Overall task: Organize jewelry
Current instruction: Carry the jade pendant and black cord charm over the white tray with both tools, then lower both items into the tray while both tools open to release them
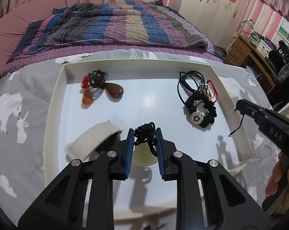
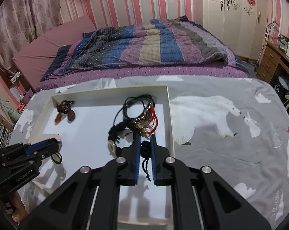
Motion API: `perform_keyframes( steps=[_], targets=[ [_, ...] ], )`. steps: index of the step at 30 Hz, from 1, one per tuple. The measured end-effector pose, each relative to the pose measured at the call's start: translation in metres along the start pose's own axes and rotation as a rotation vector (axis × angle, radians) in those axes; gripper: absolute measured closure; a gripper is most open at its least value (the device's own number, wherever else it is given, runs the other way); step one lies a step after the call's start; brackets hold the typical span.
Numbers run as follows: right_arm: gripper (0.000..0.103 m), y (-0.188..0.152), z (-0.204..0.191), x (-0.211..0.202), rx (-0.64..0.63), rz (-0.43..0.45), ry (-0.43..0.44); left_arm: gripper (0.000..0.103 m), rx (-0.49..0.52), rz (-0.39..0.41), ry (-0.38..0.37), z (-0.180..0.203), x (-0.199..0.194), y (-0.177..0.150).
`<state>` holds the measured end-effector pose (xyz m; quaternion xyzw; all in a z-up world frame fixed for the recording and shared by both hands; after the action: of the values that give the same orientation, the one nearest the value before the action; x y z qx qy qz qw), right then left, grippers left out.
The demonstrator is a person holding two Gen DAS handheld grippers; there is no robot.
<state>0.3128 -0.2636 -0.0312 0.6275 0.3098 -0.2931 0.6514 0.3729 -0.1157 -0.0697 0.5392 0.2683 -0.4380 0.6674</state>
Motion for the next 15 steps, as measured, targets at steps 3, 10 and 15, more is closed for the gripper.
perform_keyframes(
  steps=[3, 10, 15],
  targets=[
    [0.093, -0.004, 0.0, 0.01, -0.006, -0.011, 0.002, 0.082, 0.007, -0.004, 0.01, 0.004, 0.012, 0.001],
    [0.093, -0.012, -0.006, 0.034, -0.023, -0.054, 0.0, 0.082, 0.009, 0.0, 0.034, 0.003, 0.026, 0.001],
    [0.093, -0.014, -0.01, 0.038, -0.044, -0.058, -0.008, 0.081, 0.003, 0.009, 0.042, 0.002, 0.029, 0.0]
  ],
)
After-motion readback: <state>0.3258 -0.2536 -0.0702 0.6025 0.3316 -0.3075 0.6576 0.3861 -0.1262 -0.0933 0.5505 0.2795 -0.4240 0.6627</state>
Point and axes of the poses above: each gripper's, at about its wrist camera, not at the fingertips, and x roughly the way its jaws point, z to its right, y to its top, the point moved 4 cm from there along x, roughly the way its jaws point, and after that the axes turned 14 degrees about -x, right-handed, at the moved point
